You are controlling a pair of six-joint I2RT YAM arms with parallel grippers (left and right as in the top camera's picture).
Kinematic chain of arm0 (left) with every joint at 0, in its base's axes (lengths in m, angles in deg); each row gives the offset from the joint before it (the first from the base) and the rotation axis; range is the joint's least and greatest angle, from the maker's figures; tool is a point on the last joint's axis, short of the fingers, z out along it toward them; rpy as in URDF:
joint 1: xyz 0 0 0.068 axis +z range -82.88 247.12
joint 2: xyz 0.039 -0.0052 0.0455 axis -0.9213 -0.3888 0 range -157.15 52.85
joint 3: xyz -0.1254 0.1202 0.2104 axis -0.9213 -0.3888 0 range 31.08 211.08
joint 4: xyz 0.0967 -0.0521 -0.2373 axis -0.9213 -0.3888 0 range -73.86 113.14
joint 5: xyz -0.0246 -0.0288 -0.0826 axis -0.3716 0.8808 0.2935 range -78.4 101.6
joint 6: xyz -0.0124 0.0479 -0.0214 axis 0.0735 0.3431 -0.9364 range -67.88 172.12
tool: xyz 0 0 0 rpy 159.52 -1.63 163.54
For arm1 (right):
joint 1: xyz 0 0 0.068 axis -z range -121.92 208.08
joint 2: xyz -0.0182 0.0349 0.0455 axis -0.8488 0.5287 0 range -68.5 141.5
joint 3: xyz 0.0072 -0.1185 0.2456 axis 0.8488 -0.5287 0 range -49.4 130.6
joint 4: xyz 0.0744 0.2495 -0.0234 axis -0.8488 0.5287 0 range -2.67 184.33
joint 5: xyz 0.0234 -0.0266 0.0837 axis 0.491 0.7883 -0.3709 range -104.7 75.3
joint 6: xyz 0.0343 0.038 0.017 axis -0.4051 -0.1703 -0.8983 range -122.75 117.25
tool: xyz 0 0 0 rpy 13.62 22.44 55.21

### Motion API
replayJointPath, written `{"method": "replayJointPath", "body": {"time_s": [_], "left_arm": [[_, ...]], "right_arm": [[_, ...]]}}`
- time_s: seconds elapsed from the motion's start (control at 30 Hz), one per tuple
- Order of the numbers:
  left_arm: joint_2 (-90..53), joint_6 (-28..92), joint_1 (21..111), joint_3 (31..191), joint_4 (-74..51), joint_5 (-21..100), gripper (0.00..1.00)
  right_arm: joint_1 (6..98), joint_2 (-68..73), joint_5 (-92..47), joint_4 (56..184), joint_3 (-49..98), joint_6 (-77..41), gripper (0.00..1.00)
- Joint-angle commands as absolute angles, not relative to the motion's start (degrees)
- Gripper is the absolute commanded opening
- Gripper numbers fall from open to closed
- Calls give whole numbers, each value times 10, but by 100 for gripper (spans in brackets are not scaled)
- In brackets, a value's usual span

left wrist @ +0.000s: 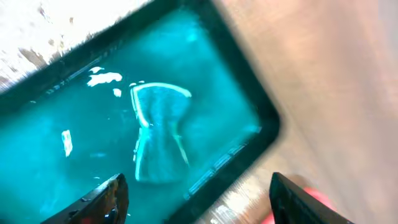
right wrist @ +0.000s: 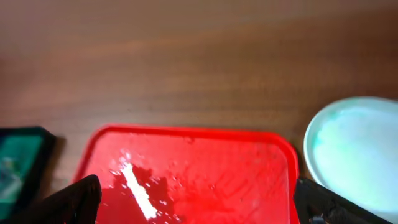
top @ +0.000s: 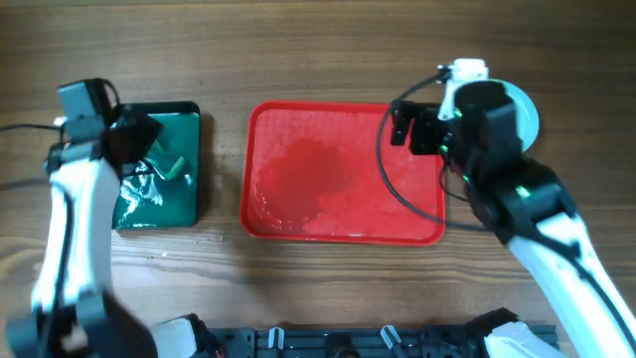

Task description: Clean dirty plates on tray and stack at the side

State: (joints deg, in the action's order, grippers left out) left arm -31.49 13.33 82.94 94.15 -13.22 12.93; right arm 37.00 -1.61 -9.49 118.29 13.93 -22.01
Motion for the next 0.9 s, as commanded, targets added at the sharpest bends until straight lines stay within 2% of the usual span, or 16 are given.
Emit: {"method": "replayJointPath", "body": {"time_s": [0.0, 0.27, 0.43, 0.87], "left_arm": [[-209, 144, 831, 944, -159, 137, 100], [-136, 144, 831, 943, -194, 137, 100], [-137, 144, 831, 943, -194, 137, 100], [-137, 144, 831, 943, -194, 137, 100]], "right_arm": [[367, -97, -83, 1198, 139, -207, 100], [367, -288, -28, 1361, 138, -177, 100], [367, -371, -12, 1394, 138, -179, 100], [367, -374, -12, 1410, 138, -179, 100]]}}
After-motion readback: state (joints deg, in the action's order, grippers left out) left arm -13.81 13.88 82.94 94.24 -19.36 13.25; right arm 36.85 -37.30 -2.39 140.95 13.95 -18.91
